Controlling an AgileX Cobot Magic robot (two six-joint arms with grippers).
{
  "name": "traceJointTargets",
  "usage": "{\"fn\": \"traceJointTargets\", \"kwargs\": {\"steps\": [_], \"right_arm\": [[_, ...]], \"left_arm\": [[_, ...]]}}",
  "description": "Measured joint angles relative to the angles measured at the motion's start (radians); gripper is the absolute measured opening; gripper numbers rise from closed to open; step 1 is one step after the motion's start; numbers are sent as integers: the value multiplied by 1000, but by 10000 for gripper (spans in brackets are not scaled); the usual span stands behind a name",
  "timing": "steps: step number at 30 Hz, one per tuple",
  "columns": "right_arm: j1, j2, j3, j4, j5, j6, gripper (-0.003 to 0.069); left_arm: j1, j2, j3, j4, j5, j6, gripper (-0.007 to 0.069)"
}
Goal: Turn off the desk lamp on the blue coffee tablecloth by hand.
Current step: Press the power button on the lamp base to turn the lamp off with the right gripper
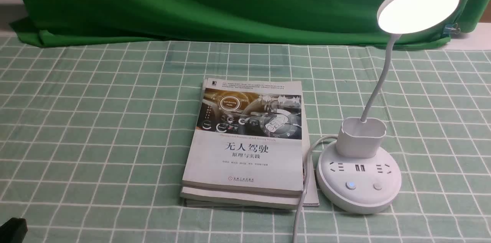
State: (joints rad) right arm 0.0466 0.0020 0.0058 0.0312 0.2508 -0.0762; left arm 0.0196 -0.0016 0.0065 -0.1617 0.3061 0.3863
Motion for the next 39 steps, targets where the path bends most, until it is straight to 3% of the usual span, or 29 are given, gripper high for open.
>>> {"fn": "traceJointTargets", "kwargs": {"steps": [24, 26, 33, 36, 39], "right_arm": [[0, 0, 0, 2, -3, 1, 239], [0, 0, 0, 41, -31, 56, 239], [0, 0, 0, 146, -218, 495, 239], [0, 0, 0, 146, -251, 543, 232], [11, 3, -6, 147, -231, 550, 166]], "left_arm": [[0, 0, 0, 0, 0, 0, 0], [0, 0, 0, 0, 0, 0, 0], [0, 0, 0, 0, 0, 0, 0], [0, 0, 0, 0, 0, 0, 0], [0, 0, 0, 0, 0, 0, 0]]}}
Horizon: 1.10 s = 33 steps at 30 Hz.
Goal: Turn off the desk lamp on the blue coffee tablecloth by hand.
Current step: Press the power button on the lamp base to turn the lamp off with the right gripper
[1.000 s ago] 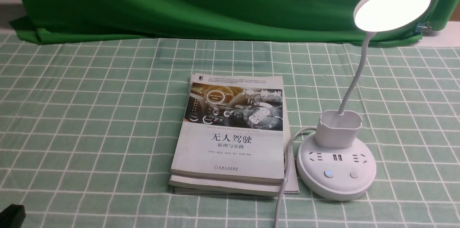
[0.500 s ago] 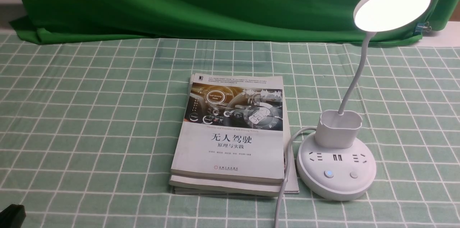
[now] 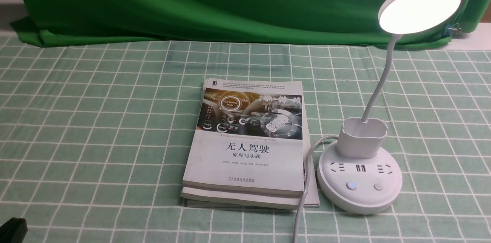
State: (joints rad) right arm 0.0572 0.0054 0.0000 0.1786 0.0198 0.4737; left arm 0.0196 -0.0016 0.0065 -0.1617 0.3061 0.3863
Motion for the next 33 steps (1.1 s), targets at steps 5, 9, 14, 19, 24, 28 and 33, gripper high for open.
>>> {"fn": "traceJointTargets", "kwargs": {"steps": [5, 9, 14, 19, 24, 28, 33], "right_arm": [[80, 159, -174, 0, 210, -153, 46], [152, 441, -398, 0, 477, -317, 41], [170, 860, -615, -24, 729, -474, 40], [180, 1169, -735, -47, 759, -534, 39], [219, 1376, -810, -50, 710, -568, 39], [229, 1528, -883, -48, 695, -581, 39], [229, 1575, -911, -47, 682, -581, 39]], "left_arm": [[0, 0, 0, 0, 0, 0, 0], [0, 0, 0, 0, 0, 0, 0], [0, 0, 0, 0, 0, 0, 0], [0, 0, 0, 0, 0, 0, 0], [0, 0, 0, 0, 0, 0, 0], [0, 0, 0, 0, 0, 0, 0], [0, 0, 0, 0, 0, 0, 0]]}}
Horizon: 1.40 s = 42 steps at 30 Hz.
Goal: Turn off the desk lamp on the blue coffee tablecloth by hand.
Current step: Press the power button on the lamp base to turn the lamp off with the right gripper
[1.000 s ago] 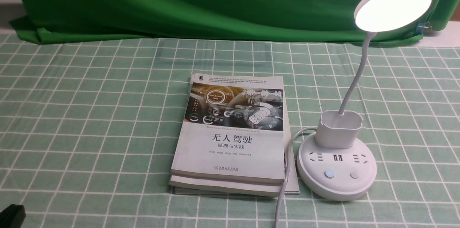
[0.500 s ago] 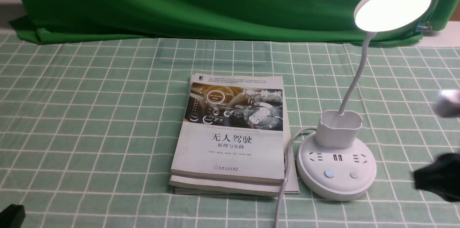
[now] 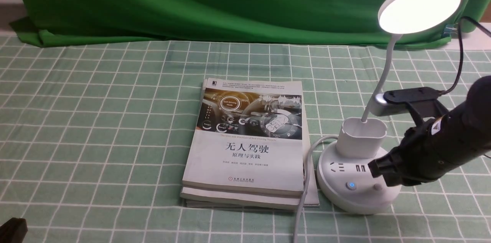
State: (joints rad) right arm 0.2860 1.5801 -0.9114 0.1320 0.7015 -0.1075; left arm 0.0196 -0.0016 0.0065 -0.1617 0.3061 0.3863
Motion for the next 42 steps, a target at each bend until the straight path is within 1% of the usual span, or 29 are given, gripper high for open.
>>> {"fn": "traceJointTargets", "kwargs": {"steps": [10, 21, 42], "right_arm": [[1, 39, -12, 58, -18, -24, 39], [1, 91, -20, 61, -22, -24, 39], [4, 85, -20, 61, -29, -27, 39]], "left_arm": [[0, 0, 0, 0, 0, 0, 0], [0, 0, 0, 0, 0, 0, 0], [0, 0, 0, 0, 0, 0, 0]]}}
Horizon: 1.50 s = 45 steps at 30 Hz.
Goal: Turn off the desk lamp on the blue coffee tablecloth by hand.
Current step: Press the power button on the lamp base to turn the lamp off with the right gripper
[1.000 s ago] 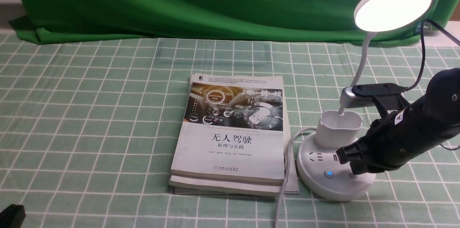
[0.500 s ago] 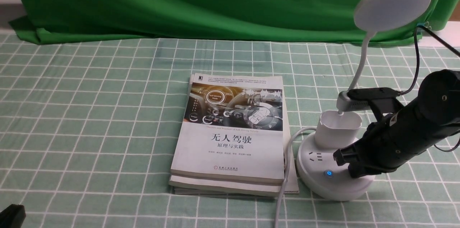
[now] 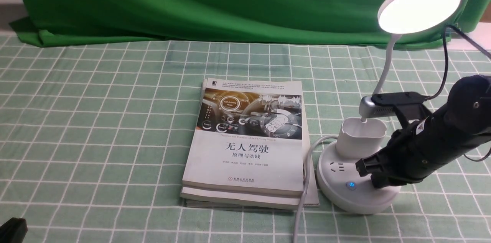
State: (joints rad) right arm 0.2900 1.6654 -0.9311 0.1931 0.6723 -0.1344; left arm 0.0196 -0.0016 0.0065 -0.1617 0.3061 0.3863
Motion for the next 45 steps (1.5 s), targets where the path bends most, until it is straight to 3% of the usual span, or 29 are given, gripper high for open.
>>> {"fn": "traceJointTargets", "kwargs": {"steps": [45], "right_arm": [[9, -99, 1, -12, 16, 3, 39]], "left_arm": [[0, 0, 0, 0, 0, 0, 0]]}}
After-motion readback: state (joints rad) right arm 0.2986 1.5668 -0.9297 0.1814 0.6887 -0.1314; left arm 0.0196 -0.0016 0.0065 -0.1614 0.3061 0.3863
